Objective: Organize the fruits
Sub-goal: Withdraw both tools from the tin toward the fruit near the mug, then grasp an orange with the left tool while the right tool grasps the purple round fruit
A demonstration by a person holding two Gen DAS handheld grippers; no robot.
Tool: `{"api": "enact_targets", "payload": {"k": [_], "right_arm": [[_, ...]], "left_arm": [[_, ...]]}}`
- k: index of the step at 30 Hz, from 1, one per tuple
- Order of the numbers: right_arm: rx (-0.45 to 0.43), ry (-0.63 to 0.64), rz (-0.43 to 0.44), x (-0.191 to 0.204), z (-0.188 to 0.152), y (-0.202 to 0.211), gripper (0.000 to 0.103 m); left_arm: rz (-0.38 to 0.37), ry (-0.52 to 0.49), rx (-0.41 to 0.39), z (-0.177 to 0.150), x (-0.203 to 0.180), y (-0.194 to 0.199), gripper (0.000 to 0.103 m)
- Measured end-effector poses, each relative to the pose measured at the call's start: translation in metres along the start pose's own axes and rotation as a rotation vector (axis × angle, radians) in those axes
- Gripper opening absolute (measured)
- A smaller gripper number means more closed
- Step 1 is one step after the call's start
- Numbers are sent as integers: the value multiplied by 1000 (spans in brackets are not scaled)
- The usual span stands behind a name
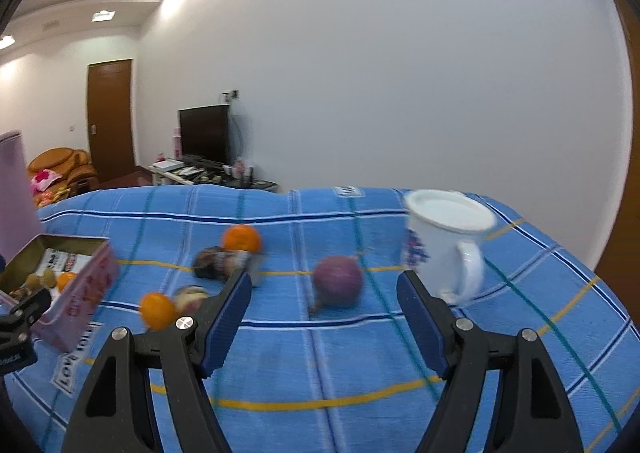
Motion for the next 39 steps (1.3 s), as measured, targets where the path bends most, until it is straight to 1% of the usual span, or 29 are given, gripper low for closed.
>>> {"api": "enact_targets", "payload": {"k": [3,6,8,10,13,15,18,20,22,24,26,28,29,30,31,32,33,36,38,39], "right_arm": [[41,-41,-40,-24,-6,-6,76],[87,-81,-71,-44,-12,-14,76],[120,-116,-63,-54,-16,-19,76],[166,-144,-29,-60,-20,-29,76],[232,-132,37,-55,-19,-45,76],[273,-126,106,-47,-13,-59,76],[331,-144,185,-33,-2,-83,76],[368,-153,211,-25,1,-102,76],[410,-160,218,-17,0,-119,76],[427,-151,231,-6,-1,-131,76],[427,-113,210,1,-3,-137,76],[434,-107,214,4,-4,-139,76],[422,-100,219,5,-2,-138,72],[429,-85,220,7,-3,-139,66],[433,-71,208,8,-3,-139,56],[426,-66,203,8,-2,-139,51],[424,-66,223,8,-3,-139,51],[413,-102,266,1,-7,-135,51],[403,-123,274,-5,-10,-130,51],[396,-130,275,-8,-10,-127,51]], "left_arm": [[-37,0,30,-1,-15,-2,101],[-51,-5,54,-2,-31,-4,101],[-60,-10,75,-2,-43,-7,101],[-68,-18,93,-4,-52,-9,101],[-71,-42,114,-7,-65,-13,101],[-68,-49,130,-8,-68,-17,101],[-72,-33,156,-7,-69,-23,101],[-71,-25,164,-6,-69,-26,101],[-69,-32,166,-4,-70,-28,101],[-71,-46,170,-3,-74,-32,101],[-81,-54,176,-1,-78,-37,101],[-89,-51,183,1,-82,-42,100],[-91,-51,192,2,-85,-46,97],[-94,-55,202,2,-89,-50,95],[-97,-61,211,2,-92,-54,93],[-98,-65,214,2,-94,-56,93],[-97,-67,217,3,-96,-59,92],[-101,-68,242,2,-99,-66,85],[-112,-55,263,3,-98,-71,74],[-120,-48,274,3,-98,-74,71]]}}
Point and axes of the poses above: each gripper's, at about its wrist camera, not at the fingertips, and y roughly against the way its jaws point, x to its left, z to its top, the point moved 3 cm from there along -y, roughly the way its jaws point, and after that the axes turned 11 degrees about y, right-handed, at the moved point
